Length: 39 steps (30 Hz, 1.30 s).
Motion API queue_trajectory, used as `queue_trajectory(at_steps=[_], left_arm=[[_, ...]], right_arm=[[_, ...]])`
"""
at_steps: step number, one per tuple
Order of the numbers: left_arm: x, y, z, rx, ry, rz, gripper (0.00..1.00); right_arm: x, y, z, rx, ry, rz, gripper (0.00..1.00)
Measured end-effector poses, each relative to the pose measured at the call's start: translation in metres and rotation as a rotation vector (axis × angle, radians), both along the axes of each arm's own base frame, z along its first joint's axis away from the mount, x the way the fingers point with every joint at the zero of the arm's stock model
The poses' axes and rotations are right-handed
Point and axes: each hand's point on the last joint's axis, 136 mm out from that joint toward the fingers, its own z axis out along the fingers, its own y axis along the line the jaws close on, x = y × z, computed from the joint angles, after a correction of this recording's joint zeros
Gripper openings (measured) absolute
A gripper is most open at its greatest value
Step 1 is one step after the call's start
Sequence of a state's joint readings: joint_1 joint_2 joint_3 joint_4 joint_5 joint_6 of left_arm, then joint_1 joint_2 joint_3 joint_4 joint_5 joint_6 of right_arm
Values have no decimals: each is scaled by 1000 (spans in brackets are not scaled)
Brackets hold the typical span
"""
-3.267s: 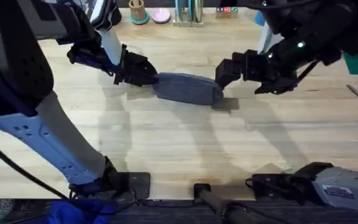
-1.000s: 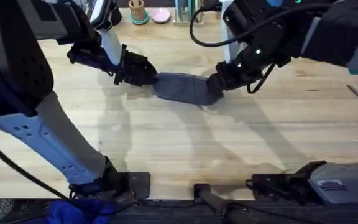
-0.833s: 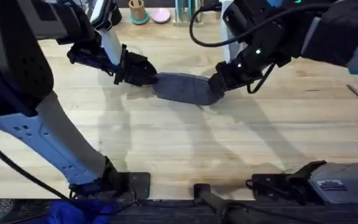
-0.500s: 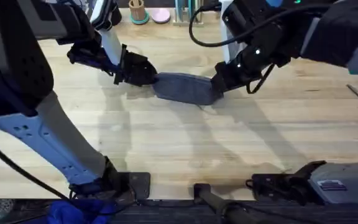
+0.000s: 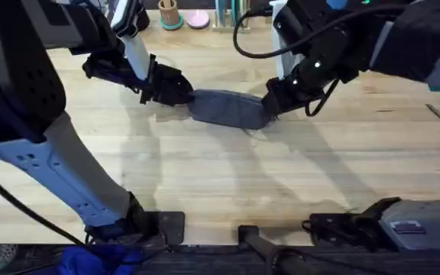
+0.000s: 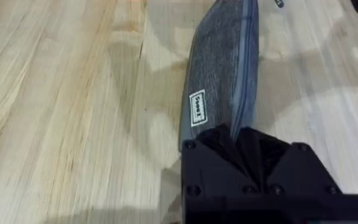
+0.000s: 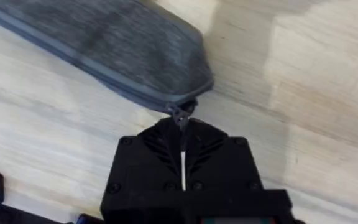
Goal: Unzip the bag, pick up the pens from the table one at a time and place them inside, then zip the bag closed.
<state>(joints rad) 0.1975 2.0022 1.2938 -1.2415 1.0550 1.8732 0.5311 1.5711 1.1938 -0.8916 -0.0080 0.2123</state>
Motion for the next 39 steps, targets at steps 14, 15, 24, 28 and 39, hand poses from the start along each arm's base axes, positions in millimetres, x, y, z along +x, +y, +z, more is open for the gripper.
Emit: queue_trajectory(at_steps=[14, 15, 24, 28, 39], left_arm=[[0, -1, 0, -2, -1, -1, 42], [0, -1, 1, -3, -1, 0, 41], [0, -1, 1, -3, 1, -2, 41], [0, -1, 1, -3, 1, -2, 41], [0, -1, 0, 0, -1, -2, 41]], right_arm=[[7, -31, -16, 18, 37, -109, 33], [6, -33, -21, 20, 42, -114, 33], [-1, -44, -40, 53, 85, -157, 30], [-1, -44, -40, 56, 88, -159, 30], [-9, -63, -48, -13, 112, -191, 624]])
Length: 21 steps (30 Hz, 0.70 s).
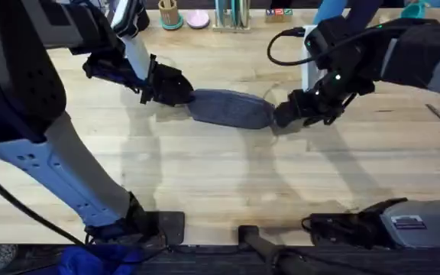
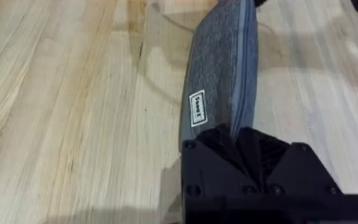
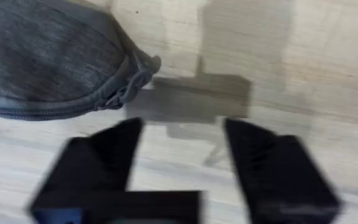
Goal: Unzip the bag, pick up the pens from the table one at a time and place them inside, then zip the bag closed.
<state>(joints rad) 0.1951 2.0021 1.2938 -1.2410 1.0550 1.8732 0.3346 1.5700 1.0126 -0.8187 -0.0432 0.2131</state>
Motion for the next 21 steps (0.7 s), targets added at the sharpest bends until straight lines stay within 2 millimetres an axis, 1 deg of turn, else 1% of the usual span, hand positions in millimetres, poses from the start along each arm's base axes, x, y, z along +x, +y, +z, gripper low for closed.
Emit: queue_trajectory(at_steps=[2, 3, 5, 14, 21], left_arm=[[0, 0, 0, 0, 0, 0, 42], [0, 0, 0, 0, 0, 0, 42], [0, 0, 0, 0, 0, 0, 41], [0, 0, 0, 0, 0, 0, 41], [0, 0, 0, 0, 0, 0, 41]], right_arm=[[1, -1, 0, -5, -3, -1, 895], [1, -1, 0, -6, -5, 0, 968], [1, -2, 0, -12, -6, -1, 991], [-2, -5, 0, -24, 7, -2, 996], [8, -1, 15, -13, -27, -2, 996]])
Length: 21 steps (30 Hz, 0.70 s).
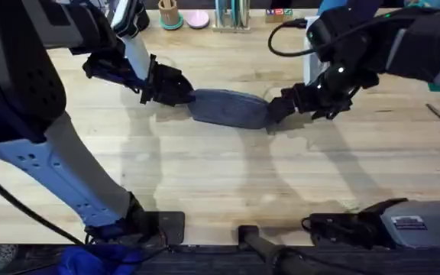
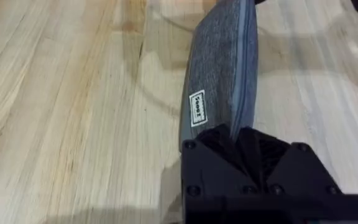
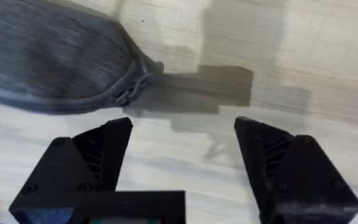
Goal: Unzip the bag, pick up the pens from the table one at a time and place them inside, then zip the bag closed.
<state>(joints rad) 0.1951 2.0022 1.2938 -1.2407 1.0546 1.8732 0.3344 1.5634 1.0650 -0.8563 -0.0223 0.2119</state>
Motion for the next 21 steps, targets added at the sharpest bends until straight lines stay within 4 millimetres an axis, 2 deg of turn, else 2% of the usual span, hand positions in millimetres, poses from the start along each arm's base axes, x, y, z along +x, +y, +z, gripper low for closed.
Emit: queue_trajectory(at_steps=[10, 15, 16, 17, 21], left_arm=[[0, 0, 0, 0, 0, 0, 41], [0, 0, 0, 0, 0, 0, 43], [0, 0, 0, 1, -2, 0, 89], [1, 0, -1, 3, -4, 3, 213], [7, 3, -3, 12, 24, 40, 849]], right_arm=[[11, 4, 44, 30, -93, 15, 996], [9, 3, 70, 31, -115, 47, 996], [9, 4, 75, 33, -121, 53, 996], [9, 4, 80, 34, -128, 58, 996], [12, 7, 100, 44, -169, 77, 996]])
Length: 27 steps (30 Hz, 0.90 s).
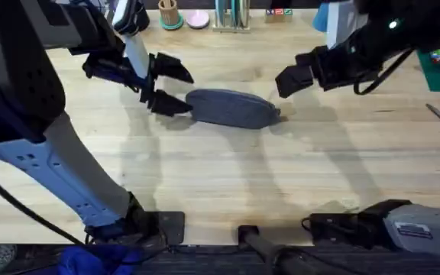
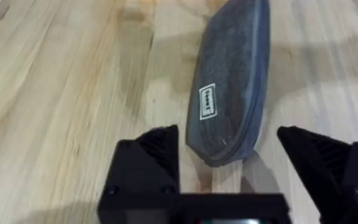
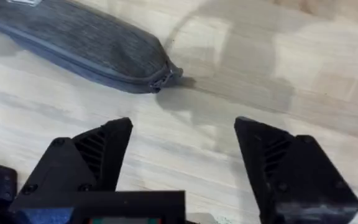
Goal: Unzip the bag, pick up the pens from the table one at a time and place them inside, then zip the bag closed.
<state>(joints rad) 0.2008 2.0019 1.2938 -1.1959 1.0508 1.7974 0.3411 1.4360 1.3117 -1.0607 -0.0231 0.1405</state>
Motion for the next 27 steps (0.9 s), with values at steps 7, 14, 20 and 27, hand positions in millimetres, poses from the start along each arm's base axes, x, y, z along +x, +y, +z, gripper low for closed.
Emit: queue_trajectory(at_steps=[7, 14, 20, 27], left_arm=[[10, 3, -2, 7, 141, 111, 995], [35, 13, 11, 60, 279, 245, 997], [46, 24, 21, 178, 349, 359, 997], [38, 30, 71, 348, 313, 542, 997]], right_arm=[[8, 3, 22, 10, -54, 27, 995], [14, 5, 45, 21, -101, 39, 995], [12, 5, 52, 21, -100, 40, 996], [5, 2, 63, 17, -88, 40, 995]])
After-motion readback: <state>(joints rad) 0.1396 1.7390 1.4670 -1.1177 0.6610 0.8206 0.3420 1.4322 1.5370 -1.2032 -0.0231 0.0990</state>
